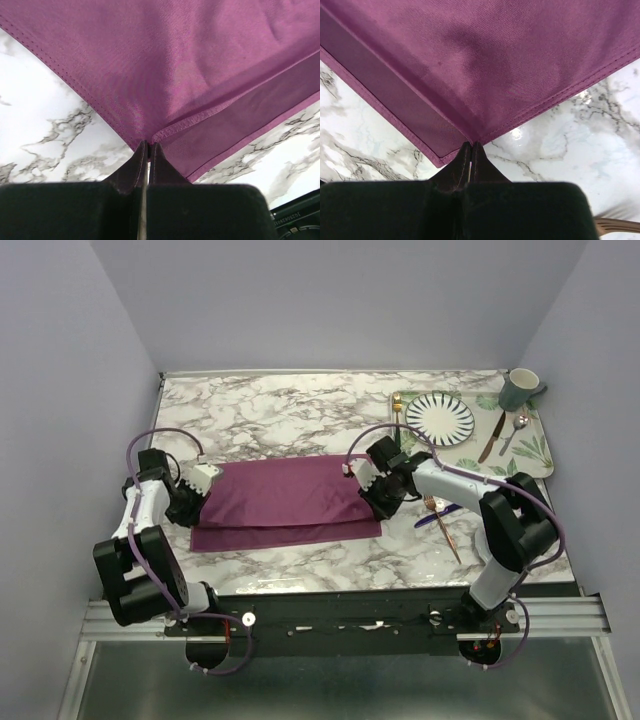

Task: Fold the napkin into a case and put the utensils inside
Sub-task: Fold and flatten the napkin at the center of the board, then smooth out the rectangle-folded napkin at the center of the board.

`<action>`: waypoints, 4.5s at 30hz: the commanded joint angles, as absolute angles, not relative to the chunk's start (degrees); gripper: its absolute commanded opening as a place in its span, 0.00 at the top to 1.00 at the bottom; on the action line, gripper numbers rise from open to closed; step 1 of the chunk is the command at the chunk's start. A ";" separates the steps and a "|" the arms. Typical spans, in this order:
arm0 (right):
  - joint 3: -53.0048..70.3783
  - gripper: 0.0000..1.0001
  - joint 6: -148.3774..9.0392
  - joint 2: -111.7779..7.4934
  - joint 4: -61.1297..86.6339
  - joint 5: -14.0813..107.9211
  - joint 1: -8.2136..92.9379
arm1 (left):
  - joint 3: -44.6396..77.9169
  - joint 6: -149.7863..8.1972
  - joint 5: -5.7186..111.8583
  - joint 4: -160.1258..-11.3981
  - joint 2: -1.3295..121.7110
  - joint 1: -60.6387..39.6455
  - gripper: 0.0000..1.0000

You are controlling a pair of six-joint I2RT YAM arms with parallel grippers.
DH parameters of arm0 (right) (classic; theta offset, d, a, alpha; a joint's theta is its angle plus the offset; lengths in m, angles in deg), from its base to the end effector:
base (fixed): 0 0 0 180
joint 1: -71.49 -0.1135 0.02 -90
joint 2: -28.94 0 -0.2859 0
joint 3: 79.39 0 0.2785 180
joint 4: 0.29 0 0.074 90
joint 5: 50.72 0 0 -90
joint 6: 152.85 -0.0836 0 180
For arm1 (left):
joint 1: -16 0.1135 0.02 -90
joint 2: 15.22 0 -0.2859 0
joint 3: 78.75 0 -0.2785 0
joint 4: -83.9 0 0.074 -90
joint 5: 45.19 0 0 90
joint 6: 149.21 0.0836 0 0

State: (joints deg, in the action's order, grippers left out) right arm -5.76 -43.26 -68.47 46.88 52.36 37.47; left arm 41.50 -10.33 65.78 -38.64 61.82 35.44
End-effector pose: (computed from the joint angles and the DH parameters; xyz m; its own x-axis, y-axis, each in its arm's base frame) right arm 0.2898 0.2185 0.1378 -0.5349 -0.7551 -0.3792 -0.8338 0.5444 0.0921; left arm 0.2568 0.0589 0.1626 -0.7656 0.4758 -0.4331 0.5394 0.8416 -0.0289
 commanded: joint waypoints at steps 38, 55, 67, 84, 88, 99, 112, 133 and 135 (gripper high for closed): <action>-8.59 0.99 -46.16 -67.92 49.95 55.54 35.54 | 50.66 -7.01 63.70 -37.25 55.10 35.78 1.00; -6.39 0.86 -45.10 -67.04 53.90 60.10 35.54 | 51.28 -3.85 63.35 -33.57 50.36 35.87 0.61; 3.09 0.35 -44.84 -60.79 63.13 65.65 35.45 | 43.56 -6.74 67.30 -30.40 41.38 35.87 0.27; 16.81 0.47 -46.33 -82.85 59.00 62.48 35.45 | 45.21 -18.08 61.08 -38.30 58.34 32.09 0.46; 15.24 0.47 -45.63 -84.70 59.09 61.78 35.45 | 46.01 -19.13 58.35 -41.11 61.86 32.09 0.48; 9.61 0.48 -46.24 -85.23 57.51 59.95 35.54 | 41.26 -22.74 55.71 -44.90 73.01 30.86 0.52; 12.94 0.49 -48.18 -85.24 58.03 54.30 37.21 | 31.43 -26.96 63.08 -41.58 76.99 30.86 0.45; 30.26 0.00 -57.22 -73.02 48.74 65.76 37.21 | 22.53 -40.13 80.75 -53.64 55.11 30.33 0.01; 30.17 0.00 -59.59 -72.75 41.45 62.15 37.21 | 23.24 -39.09 85.05 -57.27 53.00 30.42 0.01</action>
State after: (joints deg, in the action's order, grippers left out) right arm 28.18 -53.51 -76.77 55.84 68.05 37.16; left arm 23.62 -34.70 76.95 -43.69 59.24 30.83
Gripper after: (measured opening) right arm 0.991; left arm 0.985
